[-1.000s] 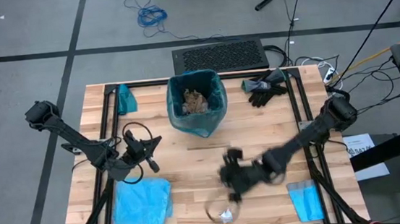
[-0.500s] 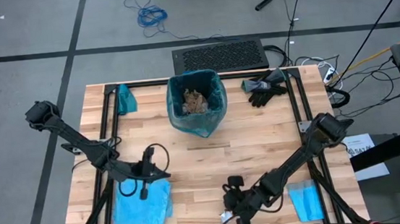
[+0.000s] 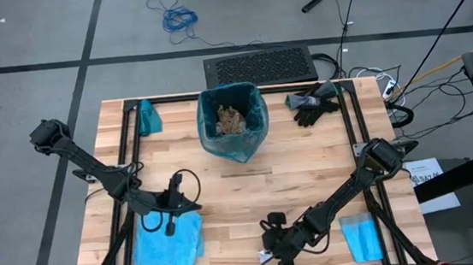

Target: Place trash/remove bag and relplace

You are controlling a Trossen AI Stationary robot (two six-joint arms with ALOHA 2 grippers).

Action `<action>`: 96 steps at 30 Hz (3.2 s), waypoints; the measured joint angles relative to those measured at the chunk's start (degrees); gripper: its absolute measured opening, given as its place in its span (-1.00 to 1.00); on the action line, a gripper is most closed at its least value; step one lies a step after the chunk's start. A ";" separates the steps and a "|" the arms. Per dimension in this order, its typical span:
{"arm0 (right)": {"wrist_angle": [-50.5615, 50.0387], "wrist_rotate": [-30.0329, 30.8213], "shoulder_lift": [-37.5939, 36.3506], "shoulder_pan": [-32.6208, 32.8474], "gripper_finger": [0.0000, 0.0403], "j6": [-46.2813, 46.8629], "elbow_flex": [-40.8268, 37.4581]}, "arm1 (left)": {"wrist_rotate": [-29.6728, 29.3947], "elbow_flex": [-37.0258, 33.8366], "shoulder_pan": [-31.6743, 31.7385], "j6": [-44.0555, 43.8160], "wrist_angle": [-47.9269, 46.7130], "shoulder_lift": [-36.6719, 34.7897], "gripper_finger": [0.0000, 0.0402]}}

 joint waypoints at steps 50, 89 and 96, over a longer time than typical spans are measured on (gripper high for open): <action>8.21 1.95 -27.48 -48.44 -0.88 -25.48 -0.02 | -8.80 0.07 0.04 7.70 7.29 0.00 -1.00; 2.72 -1.71 -41.79 -34.97 -0.41 -29.10 -9.53 | -13.01 0.02 9.63 19.71 13.69 -9.14 -1.00; 14.41 1.25 -54.65 -34.83 -0.41 -30.31 -25.03 | -7.07 0.02 16.61 21.32 13.65 -12.60 -1.00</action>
